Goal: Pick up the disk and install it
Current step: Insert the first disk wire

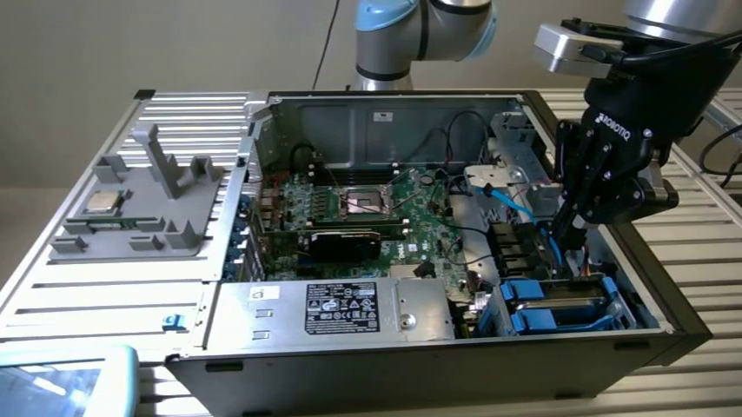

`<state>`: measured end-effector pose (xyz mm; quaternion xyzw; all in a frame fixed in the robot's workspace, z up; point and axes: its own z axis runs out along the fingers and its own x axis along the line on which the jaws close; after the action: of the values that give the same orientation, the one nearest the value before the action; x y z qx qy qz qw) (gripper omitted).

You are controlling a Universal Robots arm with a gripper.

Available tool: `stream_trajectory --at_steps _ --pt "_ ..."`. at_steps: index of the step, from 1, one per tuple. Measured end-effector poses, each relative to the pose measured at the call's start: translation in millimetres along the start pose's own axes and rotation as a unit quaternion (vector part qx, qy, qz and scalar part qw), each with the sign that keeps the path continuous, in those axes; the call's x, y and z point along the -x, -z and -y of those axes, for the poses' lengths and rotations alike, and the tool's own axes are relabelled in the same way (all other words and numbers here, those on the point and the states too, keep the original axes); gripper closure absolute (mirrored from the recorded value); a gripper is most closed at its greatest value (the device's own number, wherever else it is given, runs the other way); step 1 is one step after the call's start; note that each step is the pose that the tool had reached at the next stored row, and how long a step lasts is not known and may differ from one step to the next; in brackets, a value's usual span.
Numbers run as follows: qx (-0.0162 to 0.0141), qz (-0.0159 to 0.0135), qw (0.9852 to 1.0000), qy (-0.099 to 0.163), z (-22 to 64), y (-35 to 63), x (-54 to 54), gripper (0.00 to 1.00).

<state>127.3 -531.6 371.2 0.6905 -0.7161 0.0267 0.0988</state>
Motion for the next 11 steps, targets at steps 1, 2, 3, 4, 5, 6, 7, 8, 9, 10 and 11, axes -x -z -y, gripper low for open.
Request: stream_trajectory --at_steps 1,2,3,4,5,6,7,8,9,10,11 --pt "-0.0004 0.0001 1.0000 0.000 -0.8 -0.1 0.0 0.84" --pt "-0.0007 0.0002 1.0000 0.000 -1.7 -0.1 -0.2 0.84" --pt "-0.0008 0.0011 1.0000 0.000 -2.4 -0.2 -0.5 0.84" --pt "-0.0010 0.0024 1.0000 0.000 -3.0 -0.3 -0.8 0.84" --pt "-0.0015 0.0040 1.0000 0.000 -3.5 -0.5 -1.2 0.84" --pt "-0.0020 0.0067 1.0000 0.000 -3.7 -0.6 -1.9 0.84" --pt "-0.0023 0.0100 0.9999 0.001 -3.8 -0.8 -2.7 0.84" --pt "-0.0025 0.0131 0.9999 0.001 -3.9 -1.0 -3.9 0.84" --pt "-0.0024 0.0164 0.9999 0.001 -3.8 -1.3 -5.7 0.84" --pt "-0.0024 0.0178 0.9998 0.001 -3.8 -1.8 -8.0 0.84" --pt "-0.0024 0.0187 0.9998 0.001 -3.7 -2.3 -10.5 0.84"
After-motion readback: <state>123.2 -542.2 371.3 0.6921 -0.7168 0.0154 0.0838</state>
